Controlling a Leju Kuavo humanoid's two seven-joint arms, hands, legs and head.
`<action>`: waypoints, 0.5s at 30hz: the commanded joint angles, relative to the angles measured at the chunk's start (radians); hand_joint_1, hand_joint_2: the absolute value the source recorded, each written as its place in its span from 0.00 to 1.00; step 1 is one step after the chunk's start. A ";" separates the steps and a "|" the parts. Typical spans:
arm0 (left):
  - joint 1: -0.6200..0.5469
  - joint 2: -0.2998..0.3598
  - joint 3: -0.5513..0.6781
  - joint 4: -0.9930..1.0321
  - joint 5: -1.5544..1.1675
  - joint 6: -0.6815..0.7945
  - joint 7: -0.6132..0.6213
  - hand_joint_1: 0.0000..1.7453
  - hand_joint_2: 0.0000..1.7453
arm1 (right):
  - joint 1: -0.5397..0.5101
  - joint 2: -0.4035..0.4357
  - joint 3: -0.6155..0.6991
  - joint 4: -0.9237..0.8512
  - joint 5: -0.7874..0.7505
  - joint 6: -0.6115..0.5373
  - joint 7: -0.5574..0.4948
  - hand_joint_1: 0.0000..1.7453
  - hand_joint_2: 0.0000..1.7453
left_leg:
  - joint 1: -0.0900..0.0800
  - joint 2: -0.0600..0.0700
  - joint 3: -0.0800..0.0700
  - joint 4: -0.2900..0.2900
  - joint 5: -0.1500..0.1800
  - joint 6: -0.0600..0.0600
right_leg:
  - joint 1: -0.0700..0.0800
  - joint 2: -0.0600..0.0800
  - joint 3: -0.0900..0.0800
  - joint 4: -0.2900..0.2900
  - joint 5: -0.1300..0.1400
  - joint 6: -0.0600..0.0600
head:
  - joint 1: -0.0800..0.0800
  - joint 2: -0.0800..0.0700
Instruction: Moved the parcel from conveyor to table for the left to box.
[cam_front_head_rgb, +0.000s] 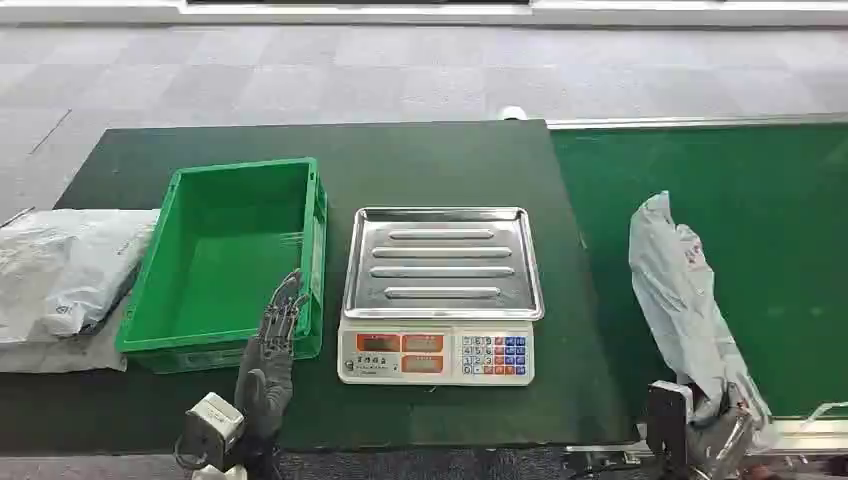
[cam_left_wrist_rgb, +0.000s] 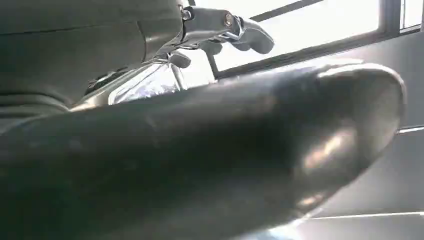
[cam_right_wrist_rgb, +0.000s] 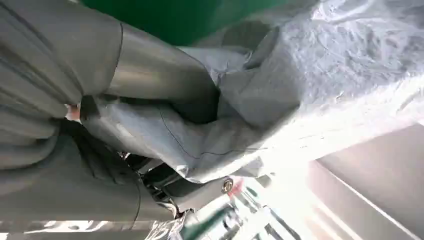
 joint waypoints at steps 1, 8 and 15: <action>-0.067 0.020 -0.019 0.103 -0.001 0.009 0.002 0.00 0.00 | 0.122 0.090 0.105 -0.403 -0.057 -0.025 -0.058 1.00 1.00 | -0.001 -0.001 -0.001 0.000 0.001 0.001 | -0.001 -0.001 0.000 0.000 0.001 0.000 | 0.000 0.000; -0.070 0.019 -0.046 0.094 -0.008 -0.001 0.028 0.00 0.00 | 0.168 0.090 0.158 -0.492 0.013 -0.058 -0.030 1.00 1.00 | -0.004 -0.001 -0.001 0.000 0.002 0.002 | -0.001 -0.001 -0.001 0.000 0.002 0.003 | 0.000 0.000; -0.095 0.056 -0.097 0.185 0.009 -0.005 0.001 0.00 0.00 | 0.043 0.012 0.205 -0.402 0.325 -0.058 0.082 1.00 1.00 | -0.005 0.001 0.001 -0.002 0.003 0.004 | -0.003 0.002 0.001 -0.003 0.004 0.004 | 0.000 0.000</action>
